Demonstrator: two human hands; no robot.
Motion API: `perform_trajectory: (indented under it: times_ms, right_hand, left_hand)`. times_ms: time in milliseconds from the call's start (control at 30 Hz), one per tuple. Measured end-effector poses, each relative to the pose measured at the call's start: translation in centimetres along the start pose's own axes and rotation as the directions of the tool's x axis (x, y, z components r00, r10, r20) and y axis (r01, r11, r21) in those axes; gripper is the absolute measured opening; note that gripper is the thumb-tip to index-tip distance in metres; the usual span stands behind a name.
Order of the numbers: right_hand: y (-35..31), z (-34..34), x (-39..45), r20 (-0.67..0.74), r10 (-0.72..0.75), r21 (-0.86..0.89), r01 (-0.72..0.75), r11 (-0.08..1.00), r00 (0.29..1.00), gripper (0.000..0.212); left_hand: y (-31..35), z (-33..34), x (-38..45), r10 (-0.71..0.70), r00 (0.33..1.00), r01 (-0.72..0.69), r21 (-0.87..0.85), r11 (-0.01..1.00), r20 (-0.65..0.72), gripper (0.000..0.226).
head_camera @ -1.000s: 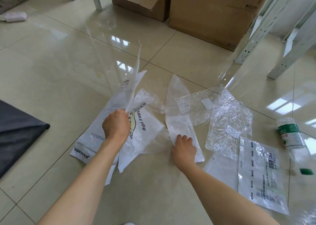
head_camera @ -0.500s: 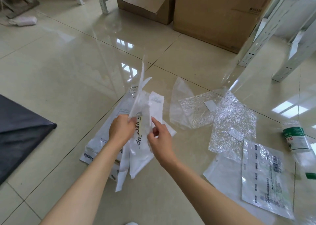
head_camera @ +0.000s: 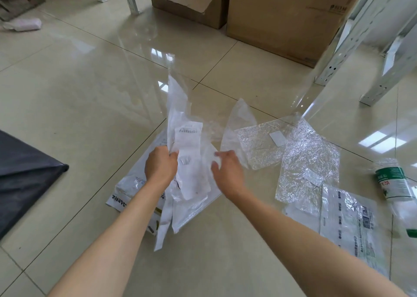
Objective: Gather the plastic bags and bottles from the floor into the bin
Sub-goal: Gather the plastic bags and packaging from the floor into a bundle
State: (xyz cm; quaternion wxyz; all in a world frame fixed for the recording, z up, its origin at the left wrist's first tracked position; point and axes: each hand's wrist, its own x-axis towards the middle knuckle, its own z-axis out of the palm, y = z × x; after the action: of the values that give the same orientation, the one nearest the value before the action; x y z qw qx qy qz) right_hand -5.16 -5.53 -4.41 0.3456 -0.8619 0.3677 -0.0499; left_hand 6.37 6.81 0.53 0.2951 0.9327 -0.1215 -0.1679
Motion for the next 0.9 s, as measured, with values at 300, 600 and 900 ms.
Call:
perform_trajectory:
  times_ms: [300, 600, 900]
  right_hand:
    - [3.3, 0.8, 7.1, 0.152, 0.114, -0.49, -0.026, 0.871, 0.982, 0.087]
    - [4.9, 1.1, 5.7, -0.039, -0.111, -0.478, 0.079, 0.875, 0.993, 0.033]
    - [0.3, 1.3, -4.2, 0.097, -0.498, 0.181, 0.477, 0.86, 0.862, 0.033]
  left_hand:
    - [-0.3, 1.4, 1.5, 0.13, 0.991, -0.125, 0.158, 0.98, -0.025, 0.03]
    - [-0.7, 1.1, 1.3, 0.084, 0.996, -0.082, 0.083, 0.993, -0.019, 0.029]
    - [0.9, 0.2, 0.6, -0.105, 0.972, 0.16, -0.269, 0.95, 0.208, 0.049]
